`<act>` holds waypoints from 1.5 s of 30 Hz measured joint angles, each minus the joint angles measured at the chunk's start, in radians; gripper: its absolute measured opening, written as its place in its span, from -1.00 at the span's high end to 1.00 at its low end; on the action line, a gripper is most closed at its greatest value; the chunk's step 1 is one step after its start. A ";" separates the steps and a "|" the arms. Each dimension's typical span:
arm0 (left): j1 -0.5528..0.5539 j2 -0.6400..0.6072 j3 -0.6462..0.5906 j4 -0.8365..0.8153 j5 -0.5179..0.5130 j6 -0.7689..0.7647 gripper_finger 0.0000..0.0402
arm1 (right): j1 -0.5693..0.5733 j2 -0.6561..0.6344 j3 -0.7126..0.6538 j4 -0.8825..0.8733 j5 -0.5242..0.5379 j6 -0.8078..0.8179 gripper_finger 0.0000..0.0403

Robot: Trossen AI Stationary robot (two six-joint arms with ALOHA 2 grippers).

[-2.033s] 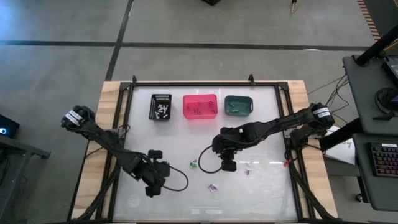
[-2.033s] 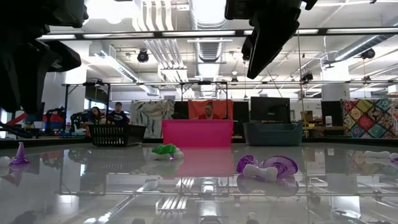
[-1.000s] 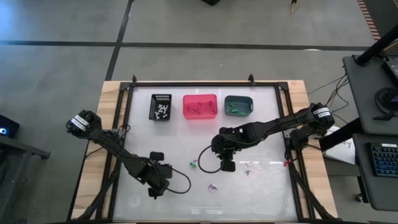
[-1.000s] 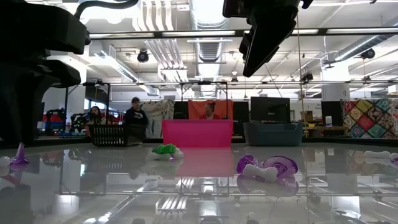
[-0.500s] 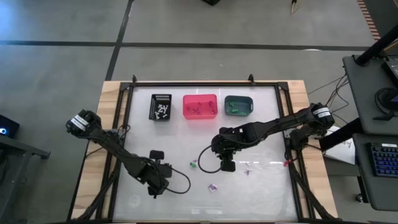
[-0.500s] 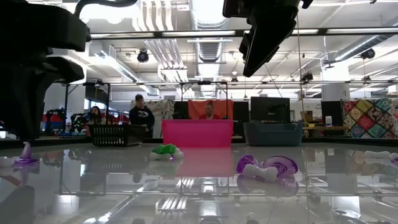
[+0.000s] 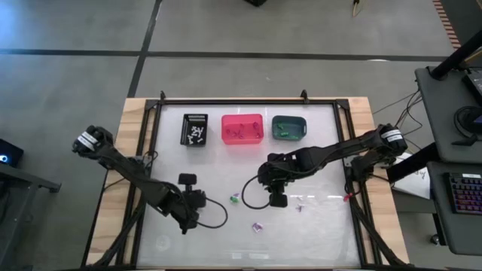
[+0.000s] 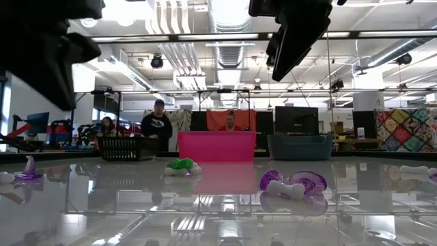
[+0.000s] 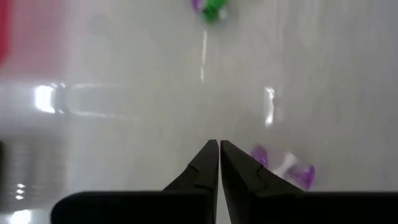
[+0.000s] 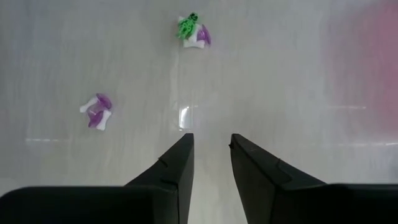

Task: Sort Halloween decoration
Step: Put the purple hat toy into the pink bin

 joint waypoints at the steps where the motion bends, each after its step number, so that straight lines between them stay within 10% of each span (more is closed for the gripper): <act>1: 0.000 -0.012 0.000 0.000 -0.020 0.006 1.00 | 0.001 -0.002 -0.001 0.000 0.000 0.000 0.51; 16: 0.024 -0.198 0.000 0.133 -0.292 0.215 1.00 | 0.013 -0.024 -0.037 0.073 0.000 -0.079 0.54; 27: 0.148 -0.218 0.000 0.275 -0.298 0.444 1.00 | 0.013 -0.236 -0.310 0.393 0.002 -0.047 0.55; 45: 0.636 -0.167 -0.026 0.523 0.070 0.802 1.00 | 0.012 -0.416 -0.516 0.639 0.056 -0.061 0.58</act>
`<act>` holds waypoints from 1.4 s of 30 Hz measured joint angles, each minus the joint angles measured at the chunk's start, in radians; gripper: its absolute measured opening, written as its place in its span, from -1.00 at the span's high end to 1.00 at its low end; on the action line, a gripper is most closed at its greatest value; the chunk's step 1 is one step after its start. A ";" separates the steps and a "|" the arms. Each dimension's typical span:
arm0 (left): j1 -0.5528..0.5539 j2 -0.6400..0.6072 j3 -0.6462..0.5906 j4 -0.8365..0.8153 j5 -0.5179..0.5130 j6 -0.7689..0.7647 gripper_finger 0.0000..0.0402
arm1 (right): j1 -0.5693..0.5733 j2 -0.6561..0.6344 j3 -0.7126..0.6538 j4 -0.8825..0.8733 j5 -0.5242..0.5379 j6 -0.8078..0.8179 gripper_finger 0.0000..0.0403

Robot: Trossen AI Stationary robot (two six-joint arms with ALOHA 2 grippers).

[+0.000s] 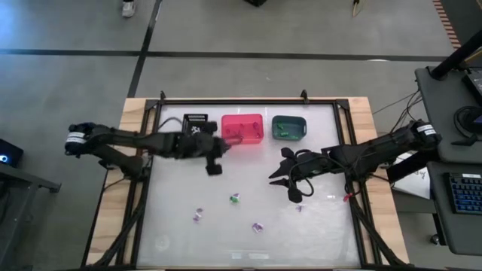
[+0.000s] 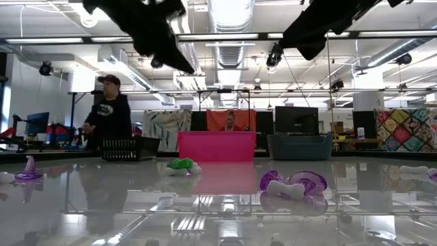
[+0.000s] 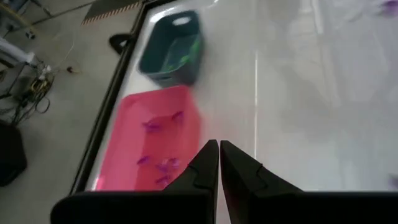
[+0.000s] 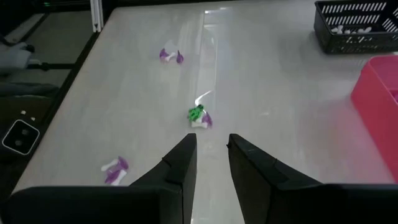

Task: Sort Halloween decoration
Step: Put the purple hat toy into the pink bin

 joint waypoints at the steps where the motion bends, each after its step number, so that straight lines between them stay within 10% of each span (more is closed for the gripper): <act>1: 0.038 0.011 0.000 0.007 0.016 0.014 1.00 | 0.000 0.002 0.000 0.002 0.000 -0.003 0.58; 12: 0.137 -0.002 0.007 -0.233 0.261 -0.042 1.00 | 0.000 0.003 0.000 0.000 0.018 -0.006 0.58; 30: -0.461 -0.011 -0.090 -0.362 0.287 -0.601 1.00 | 0.000 0.004 0.000 0.022 0.053 -0.022 0.59; 42: -0.596 0.063 -0.123 -0.311 0.172 -0.859 0.71 | 0.000 0.004 0.000 0.023 0.051 -0.007 0.55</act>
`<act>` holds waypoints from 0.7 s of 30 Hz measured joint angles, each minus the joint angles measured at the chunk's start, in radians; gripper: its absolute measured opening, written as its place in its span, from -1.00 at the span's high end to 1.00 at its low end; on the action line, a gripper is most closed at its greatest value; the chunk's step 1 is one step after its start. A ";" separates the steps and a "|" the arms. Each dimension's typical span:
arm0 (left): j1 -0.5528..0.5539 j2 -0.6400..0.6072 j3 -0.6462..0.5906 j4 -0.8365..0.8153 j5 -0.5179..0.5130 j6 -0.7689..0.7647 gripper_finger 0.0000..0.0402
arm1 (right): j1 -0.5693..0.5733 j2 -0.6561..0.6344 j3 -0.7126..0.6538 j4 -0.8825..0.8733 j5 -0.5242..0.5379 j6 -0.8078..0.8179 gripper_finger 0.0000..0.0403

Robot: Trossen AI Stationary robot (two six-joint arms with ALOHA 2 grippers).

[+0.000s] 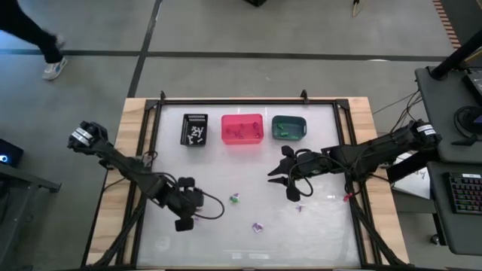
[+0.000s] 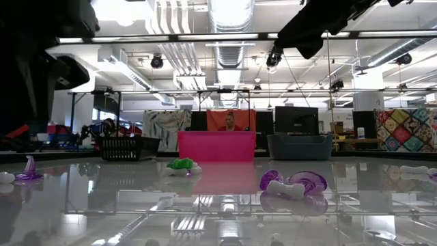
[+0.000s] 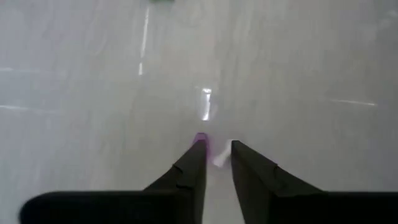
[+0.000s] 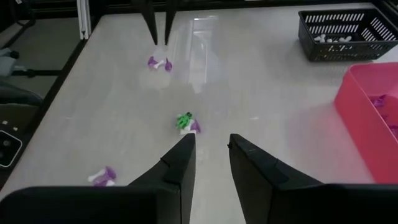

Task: Sort Halloween decoration
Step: Put the purple hat toy into the pink bin

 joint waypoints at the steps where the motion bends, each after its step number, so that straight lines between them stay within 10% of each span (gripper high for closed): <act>1: 0.000 0.013 0.000 0.000 -0.003 -0.002 0.66 | 0.000 0.000 0.000 0.000 0.000 0.000 0.55; 10: 0.000 0.132 0.000 0.004 0.013 -0.016 0.39 | 0.000 0.000 0.000 -0.001 -0.002 0.017 0.58; 21: 0.000 0.150 0.001 0.048 0.016 0.003 0.57 | 0.000 0.000 0.000 -0.001 -0.001 0.019 0.57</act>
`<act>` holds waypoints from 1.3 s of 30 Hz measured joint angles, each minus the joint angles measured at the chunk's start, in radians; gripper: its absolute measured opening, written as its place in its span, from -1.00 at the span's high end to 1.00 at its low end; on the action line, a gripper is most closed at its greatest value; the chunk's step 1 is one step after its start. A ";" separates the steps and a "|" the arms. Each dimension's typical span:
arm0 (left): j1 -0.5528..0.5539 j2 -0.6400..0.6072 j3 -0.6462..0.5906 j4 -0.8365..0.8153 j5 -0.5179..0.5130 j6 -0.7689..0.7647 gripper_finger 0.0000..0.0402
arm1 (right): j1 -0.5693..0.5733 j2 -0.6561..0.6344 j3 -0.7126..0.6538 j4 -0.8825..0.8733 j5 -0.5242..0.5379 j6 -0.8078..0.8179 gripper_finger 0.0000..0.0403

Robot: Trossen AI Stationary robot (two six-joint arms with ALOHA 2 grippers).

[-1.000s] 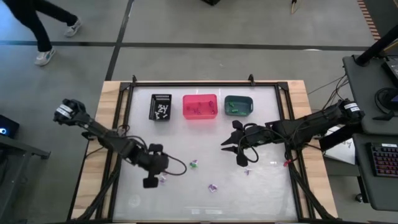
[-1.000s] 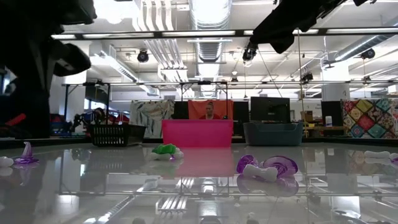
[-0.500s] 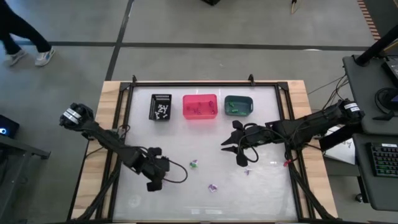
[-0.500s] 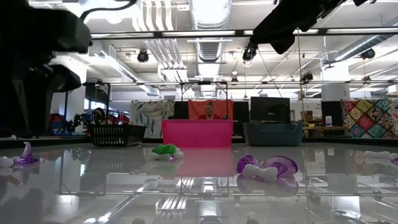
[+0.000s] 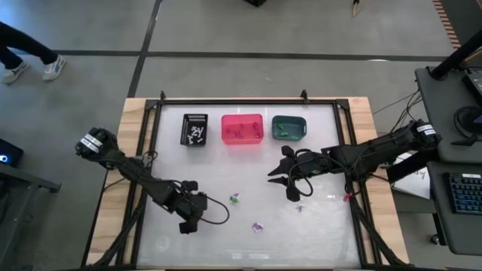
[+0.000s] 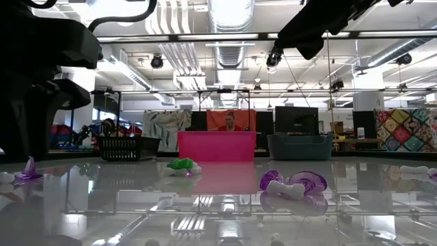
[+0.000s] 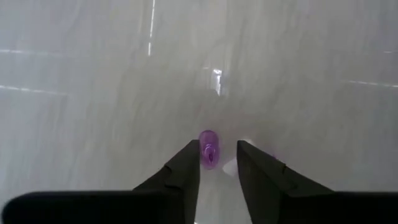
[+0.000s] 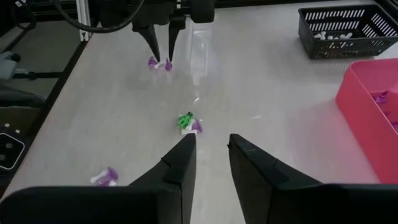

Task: Sort Halloween decoration
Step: Put the purple hat toy into the pink bin

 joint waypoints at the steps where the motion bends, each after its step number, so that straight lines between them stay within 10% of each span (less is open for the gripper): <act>1: 0.000 0.002 0.000 -0.001 0.000 -0.001 0.61 | 0.000 0.000 0.000 0.000 0.000 0.000 0.57; 8: 0.000 0.024 -0.002 -0.010 0.001 -0.003 0.96 | 0.000 0.000 0.000 0.000 0.000 0.000 0.59; 24: 0.002 -0.002 0.027 -0.011 -0.079 0.109 1.00 | 0.000 0.000 0.000 0.000 0.000 0.007 0.59; 39: 0.295 -0.178 0.058 0.199 -0.265 0.658 1.00 | 0.000 0.000 0.000 0.000 0.001 -0.011 0.60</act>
